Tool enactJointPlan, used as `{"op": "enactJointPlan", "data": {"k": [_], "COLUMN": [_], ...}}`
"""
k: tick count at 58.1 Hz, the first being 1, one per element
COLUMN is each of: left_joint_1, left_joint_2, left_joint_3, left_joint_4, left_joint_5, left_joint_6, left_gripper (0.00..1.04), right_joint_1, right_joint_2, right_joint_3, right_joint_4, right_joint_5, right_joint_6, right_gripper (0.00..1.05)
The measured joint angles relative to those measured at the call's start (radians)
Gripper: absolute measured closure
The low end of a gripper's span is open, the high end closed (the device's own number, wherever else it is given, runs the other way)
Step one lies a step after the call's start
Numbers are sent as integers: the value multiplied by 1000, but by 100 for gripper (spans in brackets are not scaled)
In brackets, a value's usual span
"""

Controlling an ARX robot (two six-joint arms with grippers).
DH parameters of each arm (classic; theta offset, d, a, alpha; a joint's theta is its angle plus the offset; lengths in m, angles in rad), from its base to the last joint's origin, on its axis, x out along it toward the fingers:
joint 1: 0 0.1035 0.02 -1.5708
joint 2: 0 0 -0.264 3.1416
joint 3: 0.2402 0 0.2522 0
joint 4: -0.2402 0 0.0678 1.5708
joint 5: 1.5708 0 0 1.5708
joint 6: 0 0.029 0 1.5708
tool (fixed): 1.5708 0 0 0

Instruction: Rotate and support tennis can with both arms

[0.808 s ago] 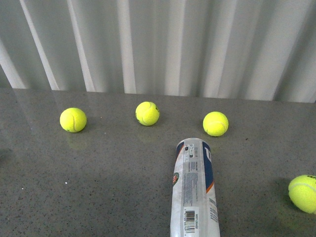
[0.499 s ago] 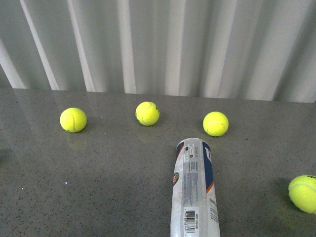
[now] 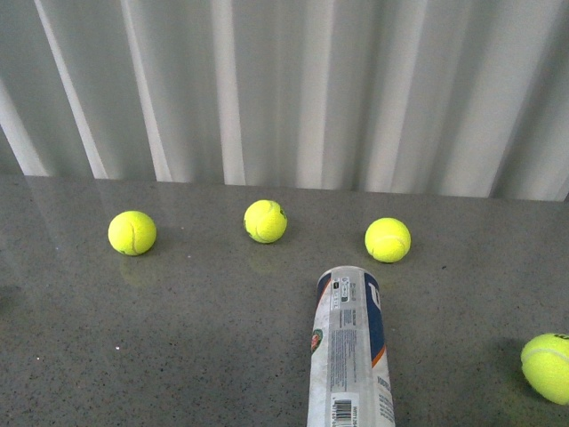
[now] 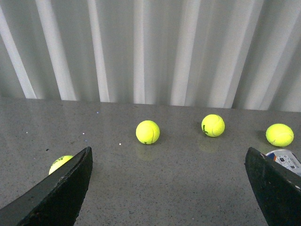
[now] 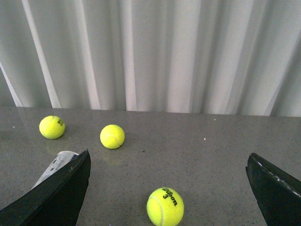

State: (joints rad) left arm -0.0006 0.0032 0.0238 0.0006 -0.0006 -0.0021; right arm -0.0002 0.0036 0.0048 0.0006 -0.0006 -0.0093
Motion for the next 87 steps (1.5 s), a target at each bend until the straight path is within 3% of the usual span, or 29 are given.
{"op": "enactJointPlan", "data": {"k": [11,14,17,24,27,38,45,54,68,87], "left_joint_1": [0,0,0,0,0,0,0,0,0,0], "left_joint_2": [0,0,0,0,0,0,0,0,0,0], "left_joint_3": [0,0,0,0,0,0,0,0,0,0], "left_joint_4": [0,0,0,0,0,0,0,0,0,0], "left_joint_5": [0,0,0,0,0,0,0,0,0,0], "left_joint_6": [0,0,0,0,0,0,0,0,0,0], "left_gripper": [7,7,7,7,7,7,7,7,7,7], "right_joint_1": [0,30,19,-74,-100,-97,-19,103,261,353], "right_joint_2": [1,64,156,504,695,1188,1490,1653,1823,1979], "right_joint_3": [0,31,80,289,413,781,1063,1146,1131,1125], "right_joint_4": [-1,-26,3,216,237,23,-212,-325,-296,-248], "right_joint_5": [5,152,184,100,73,-23,-74,-104,-116,-179], "right_joint_6": [-2,-51,-70,-78,-34,154,270,320,373,399], "right_gripper": [7,7,7,7,7,7,7,7,7,7]}}
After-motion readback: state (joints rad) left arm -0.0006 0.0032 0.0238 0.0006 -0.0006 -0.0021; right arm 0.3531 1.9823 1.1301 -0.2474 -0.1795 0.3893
